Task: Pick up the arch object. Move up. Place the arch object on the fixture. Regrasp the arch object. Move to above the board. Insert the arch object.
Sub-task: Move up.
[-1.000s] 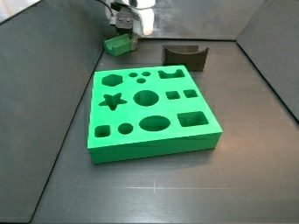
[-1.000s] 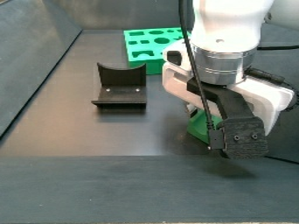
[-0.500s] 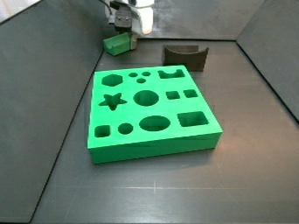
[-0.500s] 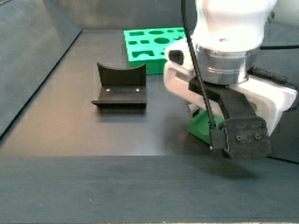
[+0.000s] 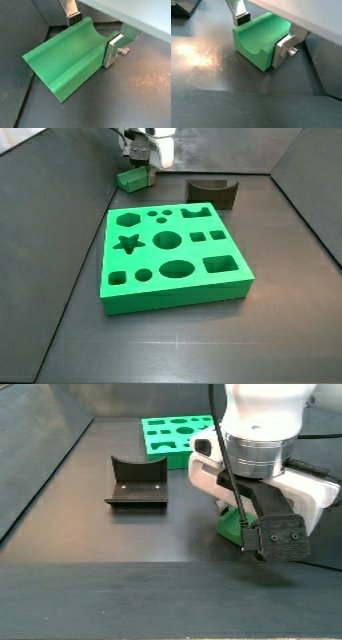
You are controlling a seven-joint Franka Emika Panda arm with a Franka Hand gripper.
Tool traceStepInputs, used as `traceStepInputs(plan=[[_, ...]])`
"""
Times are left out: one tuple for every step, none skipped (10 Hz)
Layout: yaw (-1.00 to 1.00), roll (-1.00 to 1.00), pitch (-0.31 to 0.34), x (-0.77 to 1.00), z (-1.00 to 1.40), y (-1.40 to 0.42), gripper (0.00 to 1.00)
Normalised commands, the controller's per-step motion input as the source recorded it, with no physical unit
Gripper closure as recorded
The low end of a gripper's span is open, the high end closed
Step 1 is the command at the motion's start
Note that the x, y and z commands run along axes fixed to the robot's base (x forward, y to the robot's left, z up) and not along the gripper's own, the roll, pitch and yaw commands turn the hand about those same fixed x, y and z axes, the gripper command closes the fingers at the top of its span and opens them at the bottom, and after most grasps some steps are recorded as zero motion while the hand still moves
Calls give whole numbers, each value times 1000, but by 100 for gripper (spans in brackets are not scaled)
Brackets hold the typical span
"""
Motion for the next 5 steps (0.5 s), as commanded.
traceStepInputs(plan=[[-14, 6, -18, 0, 876, 52, 100], [-25, 11, 12, -15, 790, 35, 100], [-32, 30, 51, -15, 627, 16, 100], [-31, 39, 68, -14, 543, 13, 100], [-25, 60, 92, -11, 380, 4, 100]])
